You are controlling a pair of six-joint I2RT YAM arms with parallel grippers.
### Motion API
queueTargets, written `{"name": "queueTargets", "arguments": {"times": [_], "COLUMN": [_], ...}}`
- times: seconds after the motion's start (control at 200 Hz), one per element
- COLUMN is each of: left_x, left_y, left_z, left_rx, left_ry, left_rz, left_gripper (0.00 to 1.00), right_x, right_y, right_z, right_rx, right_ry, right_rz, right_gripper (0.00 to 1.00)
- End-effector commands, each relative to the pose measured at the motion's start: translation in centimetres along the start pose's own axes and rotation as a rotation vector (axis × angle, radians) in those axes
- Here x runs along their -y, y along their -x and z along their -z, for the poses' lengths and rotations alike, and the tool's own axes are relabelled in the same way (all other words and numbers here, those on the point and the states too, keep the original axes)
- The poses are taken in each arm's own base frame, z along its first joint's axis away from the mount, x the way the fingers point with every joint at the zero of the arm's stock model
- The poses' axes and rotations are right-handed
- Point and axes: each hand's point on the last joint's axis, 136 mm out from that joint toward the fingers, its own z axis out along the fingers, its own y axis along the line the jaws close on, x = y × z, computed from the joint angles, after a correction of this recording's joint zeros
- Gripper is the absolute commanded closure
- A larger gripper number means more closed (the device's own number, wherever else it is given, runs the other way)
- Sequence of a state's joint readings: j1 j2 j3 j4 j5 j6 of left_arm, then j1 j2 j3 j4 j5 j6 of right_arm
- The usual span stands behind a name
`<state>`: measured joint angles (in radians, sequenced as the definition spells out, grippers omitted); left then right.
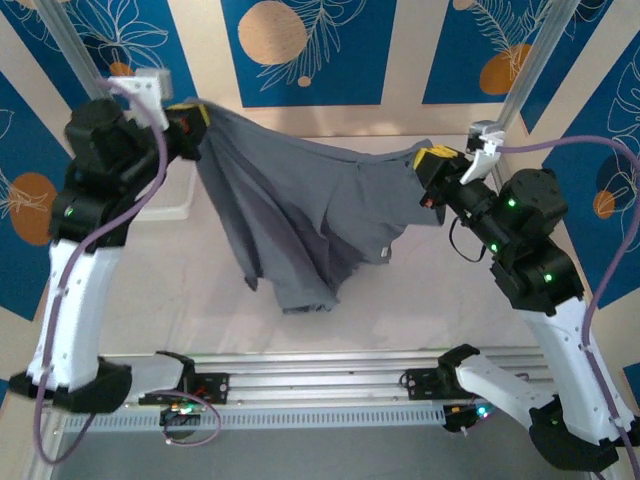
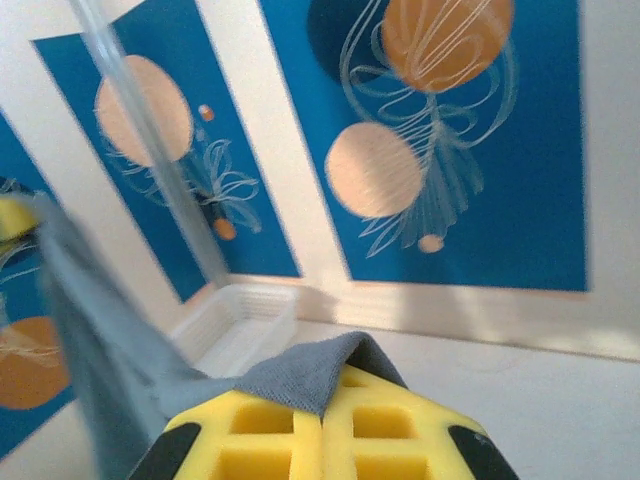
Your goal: Fold the inside-out t-shirt
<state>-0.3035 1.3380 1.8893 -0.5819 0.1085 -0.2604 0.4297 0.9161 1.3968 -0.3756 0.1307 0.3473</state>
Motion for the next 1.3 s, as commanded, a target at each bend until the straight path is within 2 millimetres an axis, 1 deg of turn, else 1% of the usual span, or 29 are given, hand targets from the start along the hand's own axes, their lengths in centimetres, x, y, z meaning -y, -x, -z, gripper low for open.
{"name": "queueTargets", "arguments": {"times": [0.0,0.07,0.115,0.145,0.18,0.215,0.27,0.28,0.295,0.305,0.315,0.32,0.345,0.37,0.38,0.39,0.445,0.485,0.51,0.55,0.585,0.675,0.755,0.875,0.955,1.015,1.06,1.22,1.295], "left_x": [0.5,0.5,0.5,0.5,0.5,0.6,0.6,0.6,0.6,0.7,0.7,0.7,0.6,0.6,0.7,0.7,1.1,1.5,1.7,2.1,2.5,2.6,2.3,3.1,4.4,5.7,6.5,8.5,8.8], "left_y": [-3.5,-7.2,-9.9,-11.5,-13.0,-13.8,-14.3,-14.3,-14.3,-14.3,-14.2,-14.2,-14.1,-14.2,-14.2,-14.3,-15.2,-16.7,-18.2,-20.6,-22.7,-29.2,-34.5,-41.7,-45.6,-47.7,-48.8,-51.3,-52.6], "left_z": [-10.1,-15.6,-18.6,-20.1,-21.4,-22.0,-22.0,-21.9,-21.6,-21.5,-21.2,-21.1,-20.4,-19.5,-19.0,-18.7,-15.9,-13.8,-12.5,-10.3,-8.3,-3.7,-0.7,2.4,3.6,3.9,3.8,2.5,2.1], "left_rx": [-0.063,-0.105,-0.144,-0.171,-0.195,-0.205,-0.212,-0.212,-0.210,-0.210,-0.210,-0.210,-0.213,-0.225,-0.229,-0.239,-0.292,-0.343,-0.379,-0.431,-0.475,-0.601,-0.712,-0.890,-0.983,-1.024,-1.042,-1.093,-1.125], "left_ry": [-0.066,-0.079,-0.087,-0.087,-0.085,-0.087,-0.086,-0.088,-0.088,-0.088,-0.088,-0.088,-0.085,-0.082,-0.083,-0.081,-0.091,-0.093,-0.088,-0.086,-0.083,-0.053,-0.007,0.012,-0.012,-0.063,-0.091,-0.168,-0.177], "left_rz": [0.020,0.021,0.024,0.030,0.039,0.044,0.052,0.053,0.052,0.050,0.048,0.046,0.038,0.031,0.027,0.025,0.005,-0.014,-0.026,-0.049,-0.064,-0.056,0.006,0.059,0.113,0.164,0.197,0.230,0.239], "left_gripper": [1.00,1.00,1.00,0.99,0.89,0.74,0.55,0.52,0.48,0.46,0.45,0.44,0.41,0.39,0.39,0.38,0.38,0.38,0.38,0.38,0.38,0.38,0.38,0.38,0.39,0.38,0.38,0.41,0.46], "right_x": [-4.2,-7.8,-9.1,-9.7,-9.9,-9.7,-7.8,-6.9,-6.3,-5.2,-4.8,-4.0,-2.2,-0.2,1.2,1.6,6.3,8.8,10.1,11.7,12.7,13.7,13.9,13.9,13.9,13.8,13.8,13.9,13.9], "right_y": [-2.0,-2.4,-2.2,-2.0,-1.6,-1.1,-0.2,0.1,0.0,0.3,0.2,0.5,0.5,0.2,0.0,-0.1,-1.6,-3.0,-4.0,-5.5,-6.8,-9.3,-10.5,-10.9,-11.0,-11.0,-11.2,-12.1,-12.4], "right_z": [-1.0,-0.2,0.2,0.5,0.6,0.6,0.3,0.2,0.1,0.0,0.0,0.0,-0.1,-0.1,0.0,0.0,0.6,0.9,1.0,1.1,0.9,0.1,-0.7,-1.4,-1.5,-1.5,-1.5,-1.3,-1.1], "right_rx": [-0.069,-0.056,-0.046,-0.040,-0.028,-0.011,0.043,0.066,0.072,0.095,0.098,0.116,0.141,0.158,0.165,0.164,0.151,0.112,0.084,0.046,0.019,-0.026,-0.047,-0.071,-0.085,-0.091,-0.096,-0.121,-0.130], "right_ry": [0.276,0.494,0.559,0.579,0.569,0.530,0.396,0.342,0.307,0.246,0.226,0.183,0.085,-0.019,-0.092,-0.111,-0.347,-0.464,-0.516,-0.569,-0.585,-0.562,-0.535,-0.520,-0.519,-0.512,-0.512,-0.516,-0.519], "right_rz": [-0.109,-0.131,-0.155,-0.160,-0.165,-0.175,-0.194,-0.202,-0.208,-0.217,-0.220,-0.224,-0.226,-0.228,-0.235,-0.238,-0.277,-0.303,-0.327,-0.373,-0.415,-0.502,-0.530,-0.524,-0.511,-0.503,-0.500,-0.512,-0.516], "right_gripper": [1.00,1.00,1.00,1.00,1.00,1.00,1.00,1.00,1.00,1.00,1.00,1.00,1.00,1.00,1.00,1.00,1.00,1.00,1.00,1.00,1.00,1.00,1.00,1.00,1.00,1.00,1.00,1.00,1.00]}}
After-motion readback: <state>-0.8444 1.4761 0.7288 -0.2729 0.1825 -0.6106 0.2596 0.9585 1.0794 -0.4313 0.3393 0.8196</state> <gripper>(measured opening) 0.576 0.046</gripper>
